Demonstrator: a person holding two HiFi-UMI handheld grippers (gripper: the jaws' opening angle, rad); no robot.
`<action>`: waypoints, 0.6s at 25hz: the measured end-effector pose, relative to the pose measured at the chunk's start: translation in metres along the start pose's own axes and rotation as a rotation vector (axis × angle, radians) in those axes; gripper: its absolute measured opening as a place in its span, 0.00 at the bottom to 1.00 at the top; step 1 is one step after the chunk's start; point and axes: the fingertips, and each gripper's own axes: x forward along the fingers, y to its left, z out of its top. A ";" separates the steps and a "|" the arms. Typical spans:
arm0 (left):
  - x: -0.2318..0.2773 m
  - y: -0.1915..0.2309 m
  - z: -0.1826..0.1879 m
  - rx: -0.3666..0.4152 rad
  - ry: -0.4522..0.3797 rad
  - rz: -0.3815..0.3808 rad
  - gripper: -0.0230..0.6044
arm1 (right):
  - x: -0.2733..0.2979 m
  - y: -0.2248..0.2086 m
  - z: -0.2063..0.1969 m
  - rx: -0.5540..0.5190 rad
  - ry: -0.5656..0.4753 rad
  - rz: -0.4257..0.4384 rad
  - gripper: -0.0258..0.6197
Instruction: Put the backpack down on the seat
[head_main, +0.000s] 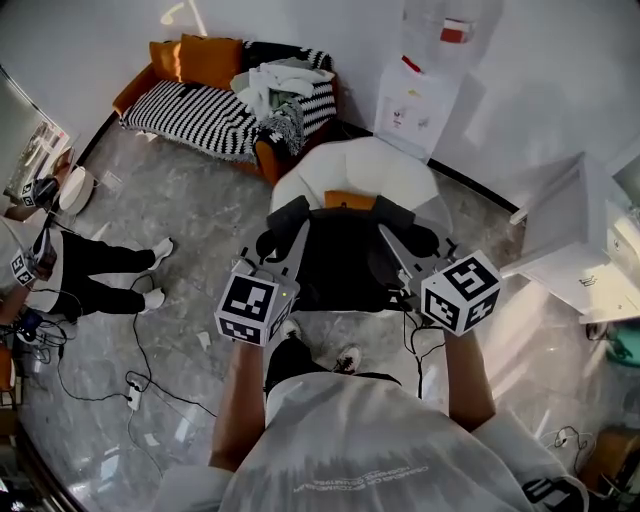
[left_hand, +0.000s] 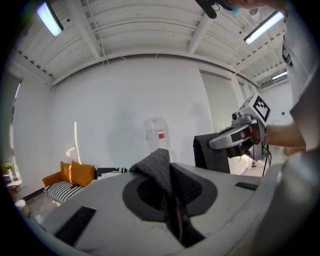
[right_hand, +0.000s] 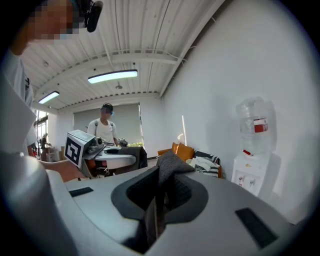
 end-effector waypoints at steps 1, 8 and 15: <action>0.002 0.003 -0.001 0.001 0.001 -0.004 0.11 | 0.003 -0.002 0.000 0.002 0.001 -0.002 0.09; 0.023 0.026 0.001 0.013 -0.016 -0.046 0.11 | 0.025 -0.017 0.010 0.010 -0.015 -0.048 0.09; 0.054 0.049 -0.005 0.002 -0.011 -0.118 0.11 | 0.054 -0.042 0.013 0.047 -0.025 -0.105 0.09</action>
